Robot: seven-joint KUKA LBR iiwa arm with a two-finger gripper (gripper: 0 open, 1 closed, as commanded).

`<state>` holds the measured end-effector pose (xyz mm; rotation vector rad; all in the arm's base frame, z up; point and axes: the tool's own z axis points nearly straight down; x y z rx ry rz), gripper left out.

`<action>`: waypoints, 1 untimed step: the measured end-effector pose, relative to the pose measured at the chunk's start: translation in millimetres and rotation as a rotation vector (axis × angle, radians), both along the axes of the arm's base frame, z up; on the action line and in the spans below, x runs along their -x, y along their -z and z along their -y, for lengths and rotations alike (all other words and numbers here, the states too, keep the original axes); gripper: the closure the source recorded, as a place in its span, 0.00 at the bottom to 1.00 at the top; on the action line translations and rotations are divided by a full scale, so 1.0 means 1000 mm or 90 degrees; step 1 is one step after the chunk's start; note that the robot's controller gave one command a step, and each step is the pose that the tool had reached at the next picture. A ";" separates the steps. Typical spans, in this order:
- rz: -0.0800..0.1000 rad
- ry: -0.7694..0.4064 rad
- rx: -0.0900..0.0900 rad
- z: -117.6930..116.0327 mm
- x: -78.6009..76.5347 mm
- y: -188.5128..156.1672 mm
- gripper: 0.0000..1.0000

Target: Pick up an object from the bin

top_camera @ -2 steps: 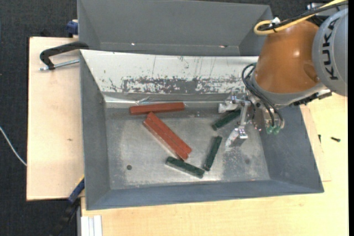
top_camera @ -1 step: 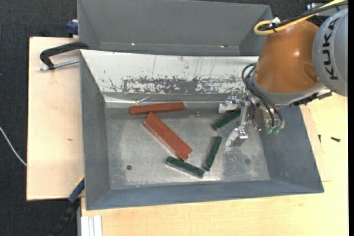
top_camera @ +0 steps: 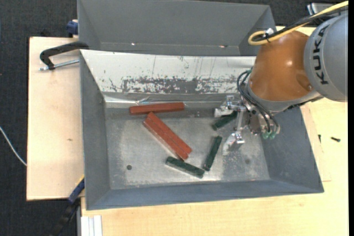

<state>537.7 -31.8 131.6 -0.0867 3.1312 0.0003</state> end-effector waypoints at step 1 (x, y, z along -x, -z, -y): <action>-0.009 -0.111 0.002 0.003 -0.003 0.055 1.00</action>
Offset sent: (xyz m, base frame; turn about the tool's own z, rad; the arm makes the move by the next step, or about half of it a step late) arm 0.0000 0.0000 0.0000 0.0000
